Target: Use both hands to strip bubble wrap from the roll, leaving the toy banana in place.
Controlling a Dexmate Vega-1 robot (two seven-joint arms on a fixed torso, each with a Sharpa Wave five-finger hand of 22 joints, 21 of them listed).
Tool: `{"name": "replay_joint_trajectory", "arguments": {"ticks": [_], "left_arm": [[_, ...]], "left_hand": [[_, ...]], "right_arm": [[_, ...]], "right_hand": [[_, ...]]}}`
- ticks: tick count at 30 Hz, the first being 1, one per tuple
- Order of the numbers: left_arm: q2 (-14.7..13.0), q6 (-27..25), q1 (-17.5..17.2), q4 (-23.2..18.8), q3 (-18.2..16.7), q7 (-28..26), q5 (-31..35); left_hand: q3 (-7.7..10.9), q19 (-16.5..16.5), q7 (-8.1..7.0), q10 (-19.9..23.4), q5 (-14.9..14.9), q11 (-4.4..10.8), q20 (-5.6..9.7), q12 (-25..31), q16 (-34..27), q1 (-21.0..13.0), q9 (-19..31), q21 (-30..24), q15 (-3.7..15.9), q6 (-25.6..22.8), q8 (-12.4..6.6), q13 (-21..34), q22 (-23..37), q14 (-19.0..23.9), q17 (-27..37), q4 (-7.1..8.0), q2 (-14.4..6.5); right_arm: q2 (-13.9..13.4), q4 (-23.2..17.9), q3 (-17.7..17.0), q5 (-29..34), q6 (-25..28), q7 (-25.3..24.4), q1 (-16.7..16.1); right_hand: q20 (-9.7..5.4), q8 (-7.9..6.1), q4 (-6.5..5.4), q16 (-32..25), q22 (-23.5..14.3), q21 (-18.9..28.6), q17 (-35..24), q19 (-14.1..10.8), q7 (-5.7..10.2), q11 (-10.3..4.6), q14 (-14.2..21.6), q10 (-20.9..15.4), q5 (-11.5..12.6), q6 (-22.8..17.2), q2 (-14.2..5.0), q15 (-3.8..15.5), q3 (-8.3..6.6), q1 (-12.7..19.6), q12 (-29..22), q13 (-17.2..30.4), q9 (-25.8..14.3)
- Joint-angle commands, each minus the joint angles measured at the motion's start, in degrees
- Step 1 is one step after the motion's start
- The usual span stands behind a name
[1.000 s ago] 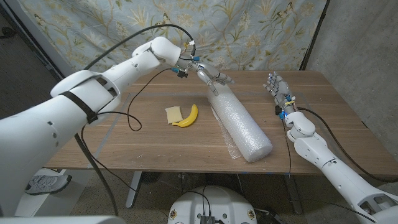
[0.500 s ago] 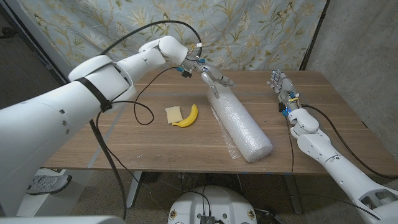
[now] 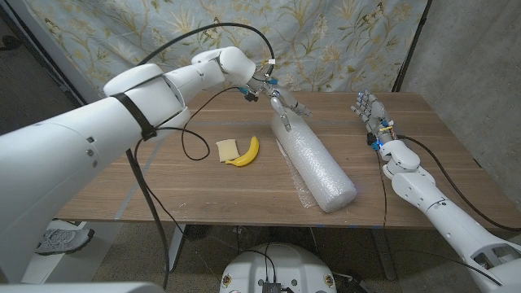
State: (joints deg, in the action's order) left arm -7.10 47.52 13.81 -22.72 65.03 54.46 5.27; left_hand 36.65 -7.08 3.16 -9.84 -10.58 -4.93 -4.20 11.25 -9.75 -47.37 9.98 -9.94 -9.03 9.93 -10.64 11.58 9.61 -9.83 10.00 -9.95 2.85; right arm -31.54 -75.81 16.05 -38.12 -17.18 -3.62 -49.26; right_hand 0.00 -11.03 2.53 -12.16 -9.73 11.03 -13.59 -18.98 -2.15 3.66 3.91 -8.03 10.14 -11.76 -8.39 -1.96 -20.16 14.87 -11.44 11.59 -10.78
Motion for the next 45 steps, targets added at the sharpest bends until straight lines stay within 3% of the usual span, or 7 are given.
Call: {"name": "replay_joint_trajectory", "arguments": {"ticks": [1,45], "left_arm": [[2.26,0.39,1.47,0.69,1.83,0.87,-0.4],[8.65,-3.62,2.93,1.48,9.2,-4.88,3.28]], "left_hand": [[-0.36,-0.66,0.11,-7.6,0.1,-0.23,0.08,0.32,-0.27,-0.78,0.31,-0.27,-0.2,7.51,0.04,0.25,0.13,-7.44,0.13,0.08,-0.02],[-1.1,-1.79,0.22,-8.28,0.27,0.05,-0.18,0.63,-0.48,-1.26,0.33,-0.46,-0.67,7.72,-0.29,0.31,0.18,-8.35,0.17,0.55,0.17]], "right_arm": [[-0.53,0.14,-0.2,-0.38,0.71,0.16,-0.25],[-1.17,0.68,-1.93,-2.13,1.38,-0.74,-1.49]], "right_hand": [[0.25,0.07,0.27,-0.41,-0.24,0.16,-0.03,0.08,-0.11,0.23,0.41,-0.08,0.03,0.44,-0.17,-0.33,-0.06,0.05,-0.1,0.15,-0.17],[0.48,0.07,0.36,-0.49,-0.24,0.14,-0.03,0.32,-0.34,0.24,0.27,0.17,0.04,0.93,-0.23,-0.52,0.03,-0.16,-0.09,0.17,-0.17]]}}
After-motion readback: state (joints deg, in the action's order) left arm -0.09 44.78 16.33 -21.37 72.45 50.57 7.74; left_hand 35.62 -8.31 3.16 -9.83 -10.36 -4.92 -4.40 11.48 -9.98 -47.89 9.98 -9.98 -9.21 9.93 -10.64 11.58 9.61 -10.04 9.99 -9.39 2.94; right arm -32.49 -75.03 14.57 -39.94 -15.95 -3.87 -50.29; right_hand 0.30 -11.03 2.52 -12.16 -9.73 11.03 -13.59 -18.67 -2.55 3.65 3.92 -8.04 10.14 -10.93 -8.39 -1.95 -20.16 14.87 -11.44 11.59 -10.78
